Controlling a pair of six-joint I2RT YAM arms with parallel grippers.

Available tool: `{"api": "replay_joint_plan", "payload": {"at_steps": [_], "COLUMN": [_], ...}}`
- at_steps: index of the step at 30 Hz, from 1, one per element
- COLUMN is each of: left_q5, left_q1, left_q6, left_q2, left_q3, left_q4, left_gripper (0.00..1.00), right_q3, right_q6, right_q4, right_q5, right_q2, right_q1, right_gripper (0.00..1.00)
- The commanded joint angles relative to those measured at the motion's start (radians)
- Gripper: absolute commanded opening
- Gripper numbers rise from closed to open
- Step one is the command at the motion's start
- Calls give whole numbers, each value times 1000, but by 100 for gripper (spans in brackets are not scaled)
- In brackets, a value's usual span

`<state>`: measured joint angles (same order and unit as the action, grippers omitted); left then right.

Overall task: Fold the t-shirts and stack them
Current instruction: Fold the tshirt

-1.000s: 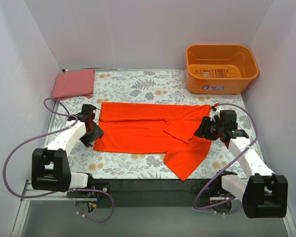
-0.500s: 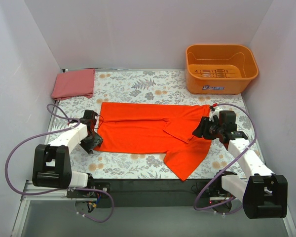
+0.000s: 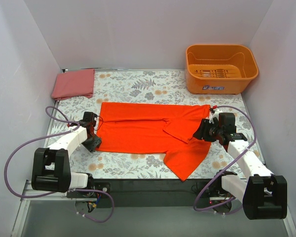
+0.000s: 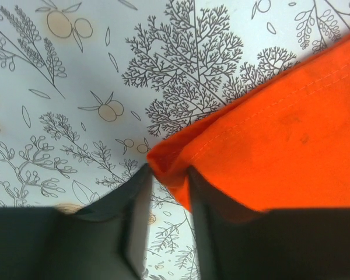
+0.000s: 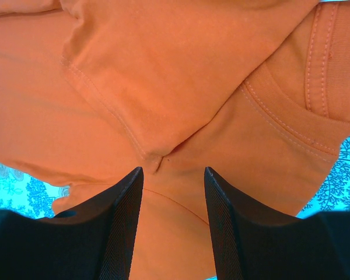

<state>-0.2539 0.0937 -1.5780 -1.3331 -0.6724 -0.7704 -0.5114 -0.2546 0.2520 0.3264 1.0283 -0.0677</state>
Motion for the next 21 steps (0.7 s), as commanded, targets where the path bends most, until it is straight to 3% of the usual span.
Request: {"api": "replay_joint_plan", "payload": {"at_steps": [1,6,11,18,21], "left_q5": [-33,-22,-19,22,36], "left_q1": [-2,-2,-2,-2,-2], "left_q6": [-8,2,41,90,99], "left_q2": [6,23,69,146,175], "left_q3": [30,27,-4,26,51], "left_q4": [52,42,34,74,98], "left_gripper": [23,0,0,0,0], "right_q3": [8,16,1,-15,-32], "right_q6": [17,-23,-57,-92,-112], "right_q4": [-26,9,113,259,303], "right_q5": [-41,-62,-115,-288,-279], "right_q2": [-22,-8,38,-45,-24], "right_q1": [-4,2,32,48,49], "right_gripper": [53,57,54,52,51]}}
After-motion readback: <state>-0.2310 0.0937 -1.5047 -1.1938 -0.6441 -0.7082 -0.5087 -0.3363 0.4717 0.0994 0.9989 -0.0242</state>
